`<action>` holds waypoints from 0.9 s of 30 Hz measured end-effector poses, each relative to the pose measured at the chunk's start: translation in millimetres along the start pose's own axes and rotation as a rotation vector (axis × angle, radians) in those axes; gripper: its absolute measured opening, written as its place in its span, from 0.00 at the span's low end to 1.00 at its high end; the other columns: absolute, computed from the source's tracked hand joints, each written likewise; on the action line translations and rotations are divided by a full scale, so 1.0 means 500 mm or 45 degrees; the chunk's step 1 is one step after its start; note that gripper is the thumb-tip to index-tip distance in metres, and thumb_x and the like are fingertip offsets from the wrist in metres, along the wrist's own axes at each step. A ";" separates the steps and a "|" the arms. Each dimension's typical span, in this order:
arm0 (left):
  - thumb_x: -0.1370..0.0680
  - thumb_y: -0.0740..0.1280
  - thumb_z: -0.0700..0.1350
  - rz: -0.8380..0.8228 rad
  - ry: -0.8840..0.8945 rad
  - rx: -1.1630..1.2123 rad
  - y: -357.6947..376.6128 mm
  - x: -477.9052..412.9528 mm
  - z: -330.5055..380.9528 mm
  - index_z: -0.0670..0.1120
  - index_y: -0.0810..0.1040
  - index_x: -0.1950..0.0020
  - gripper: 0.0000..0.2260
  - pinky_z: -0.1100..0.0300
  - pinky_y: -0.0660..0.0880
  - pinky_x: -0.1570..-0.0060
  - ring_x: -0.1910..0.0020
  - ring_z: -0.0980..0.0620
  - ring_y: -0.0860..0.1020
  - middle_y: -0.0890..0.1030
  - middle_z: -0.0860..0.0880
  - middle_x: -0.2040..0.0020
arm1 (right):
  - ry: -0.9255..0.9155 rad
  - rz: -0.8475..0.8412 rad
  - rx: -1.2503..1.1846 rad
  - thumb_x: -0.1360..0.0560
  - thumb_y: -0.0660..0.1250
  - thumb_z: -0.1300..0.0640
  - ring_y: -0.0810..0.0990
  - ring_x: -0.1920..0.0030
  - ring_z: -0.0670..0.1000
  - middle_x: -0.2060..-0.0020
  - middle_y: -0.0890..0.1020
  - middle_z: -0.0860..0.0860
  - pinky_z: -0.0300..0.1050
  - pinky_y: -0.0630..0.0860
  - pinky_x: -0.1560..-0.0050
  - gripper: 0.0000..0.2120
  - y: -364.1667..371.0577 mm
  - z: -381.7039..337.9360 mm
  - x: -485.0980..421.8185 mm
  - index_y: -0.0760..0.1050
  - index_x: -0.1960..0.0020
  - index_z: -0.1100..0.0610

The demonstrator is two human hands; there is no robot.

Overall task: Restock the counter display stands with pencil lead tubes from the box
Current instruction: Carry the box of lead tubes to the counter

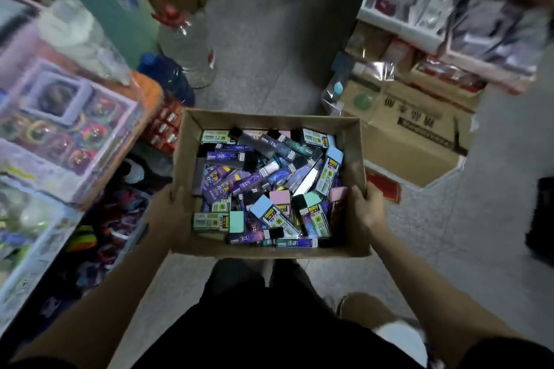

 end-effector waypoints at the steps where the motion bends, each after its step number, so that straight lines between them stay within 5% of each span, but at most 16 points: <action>1: 0.20 0.62 0.42 0.004 0.008 0.007 -0.001 -0.022 0.032 0.35 0.76 0.57 0.12 0.51 0.67 0.61 0.57 0.36 0.77 0.78 0.32 0.59 | -0.015 0.000 0.028 0.21 0.59 0.57 0.78 0.47 0.60 0.48 0.81 0.60 0.55 0.75 0.45 0.13 -0.011 -0.035 -0.032 0.75 0.41 0.62; 6: 0.20 0.61 0.42 0.069 0.003 -0.005 -0.007 -0.166 0.178 0.33 0.75 0.57 0.13 0.52 0.65 0.60 0.56 0.35 0.77 0.78 0.31 0.58 | -0.064 0.060 0.154 0.22 0.59 0.53 0.79 0.52 0.63 0.55 0.81 0.64 0.54 0.75 0.52 0.15 -0.041 -0.201 -0.199 0.75 0.50 0.64; 10: 0.19 0.59 0.42 0.064 0.066 0.021 0.004 -0.330 0.307 0.31 0.76 0.51 0.14 0.46 0.69 0.53 0.52 0.33 0.76 0.78 0.29 0.52 | -0.096 0.103 0.100 0.21 0.59 0.53 0.78 0.53 0.62 0.54 0.80 0.63 0.55 0.75 0.51 0.11 -0.036 -0.333 -0.328 0.73 0.47 0.60; 15: 0.19 0.59 0.42 0.053 0.063 0.078 0.010 -0.528 0.462 0.31 0.76 0.53 0.14 0.49 0.69 0.56 0.52 0.34 0.76 0.78 0.30 0.53 | -0.095 0.172 0.046 0.21 0.59 0.54 0.76 0.58 0.56 0.58 0.79 0.56 0.45 0.67 0.59 0.10 -0.037 -0.483 -0.478 0.74 0.46 0.58; 21: 0.19 0.59 0.44 0.089 0.041 -0.005 0.019 -0.768 0.631 0.31 0.76 0.53 0.16 0.50 0.67 0.56 0.49 0.33 0.76 0.78 0.30 0.51 | -0.107 0.157 -0.006 0.21 0.59 0.55 0.78 0.51 0.60 0.52 0.81 0.60 0.50 0.74 0.51 0.12 -0.020 -0.661 -0.690 0.73 0.42 0.60; 27: 0.19 0.58 0.43 0.068 0.023 0.024 0.055 -1.005 0.803 0.34 0.76 0.46 0.13 0.50 0.70 0.48 0.45 0.35 0.76 0.78 0.32 0.46 | -0.156 0.123 0.049 0.22 0.59 0.55 0.79 0.51 0.62 0.53 0.81 0.61 0.49 0.72 0.54 0.10 0.007 -0.856 -0.953 0.75 0.48 0.60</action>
Point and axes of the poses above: each hand's wrist, its own x-axis away from the middle knuckle, its own y-axis out of the palm, z = x × y, the point moved 8 cm from there along -x, towards the middle knuckle
